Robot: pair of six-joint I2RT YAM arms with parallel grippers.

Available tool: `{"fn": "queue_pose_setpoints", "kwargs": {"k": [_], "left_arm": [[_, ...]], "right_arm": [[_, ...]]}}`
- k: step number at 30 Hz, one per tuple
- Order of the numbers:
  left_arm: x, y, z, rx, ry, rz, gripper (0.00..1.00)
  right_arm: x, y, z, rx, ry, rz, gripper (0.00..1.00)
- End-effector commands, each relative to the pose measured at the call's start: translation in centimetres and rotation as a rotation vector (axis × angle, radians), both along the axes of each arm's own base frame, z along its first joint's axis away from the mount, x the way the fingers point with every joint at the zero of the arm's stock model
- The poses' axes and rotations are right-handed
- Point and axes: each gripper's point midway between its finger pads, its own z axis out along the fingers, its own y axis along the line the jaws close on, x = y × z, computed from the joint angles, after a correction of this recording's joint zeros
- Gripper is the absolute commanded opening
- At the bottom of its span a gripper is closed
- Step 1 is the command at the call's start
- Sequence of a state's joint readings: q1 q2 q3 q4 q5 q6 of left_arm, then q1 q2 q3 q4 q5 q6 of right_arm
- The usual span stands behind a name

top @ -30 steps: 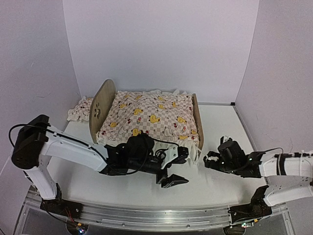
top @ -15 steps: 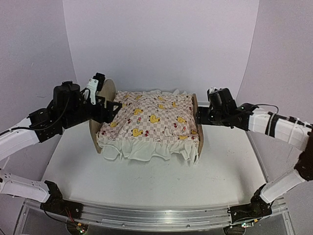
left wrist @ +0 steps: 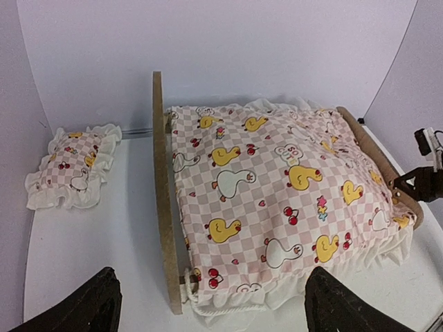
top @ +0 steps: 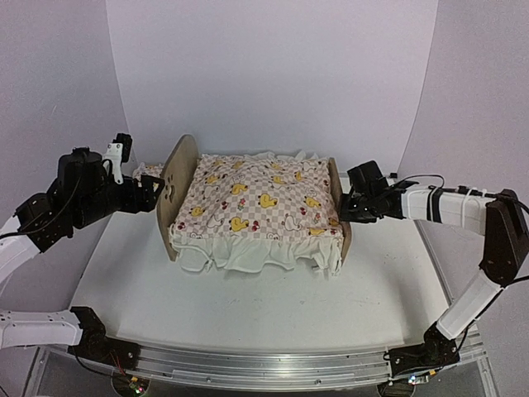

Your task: Set up the pet bed

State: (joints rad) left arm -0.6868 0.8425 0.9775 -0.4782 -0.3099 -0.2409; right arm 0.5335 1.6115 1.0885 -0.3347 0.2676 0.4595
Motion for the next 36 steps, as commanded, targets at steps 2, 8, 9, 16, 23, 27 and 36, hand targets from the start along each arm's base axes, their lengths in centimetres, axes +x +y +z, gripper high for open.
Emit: {"fn": "queue_pose_setpoints", "kwargs": {"k": [2, 8, 9, 16, 23, 27, 36], "left_arm": [[-0.3, -0.5, -2.3, -0.020, 0.067, -0.021, 0.92], [-1.0, -1.7, -5.5, -0.063, 0.141, -0.075, 0.92], [-1.2, -2.1, -5.7, -0.079, 0.143, -0.094, 0.92], [-1.5, -3.2, -7.5, -0.131, 0.168, -0.141, 0.92], [-1.6, -3.5, -9.0, -0.220, 0.191, -0.124, 0.90], [-2.4, -3.6, -10.0, -0.267, 0.223, -0.137, 0.89], [-4.9, -4.5, -12.7, -0.374, 0.304, -0.228, 0.89]], "right_arm": [[-3.1, -8.3, -1.3, -0.128, 0.042, -0.204, 0.34], [-6.5, -14.4, -1.8, -0.196, 0.053, -0.311, 0.43], [-6.7, -14.9, -1.1, -0.219, 0.033, -0.302, 0.52], [-5.7, -11.3, 10.0, -0.247, -0.133, -0.069, 0.80], [-8.4, 12.1, 17.0, -0.155, -0.356, 0.603, 0.91], [-11.7, 23.4, 16.3, -0.072, -0.432, 0.903, 0.83], [-12.7, 32.0, 9.2, -0.152, -0.414, 1.093, 0.70]]}}
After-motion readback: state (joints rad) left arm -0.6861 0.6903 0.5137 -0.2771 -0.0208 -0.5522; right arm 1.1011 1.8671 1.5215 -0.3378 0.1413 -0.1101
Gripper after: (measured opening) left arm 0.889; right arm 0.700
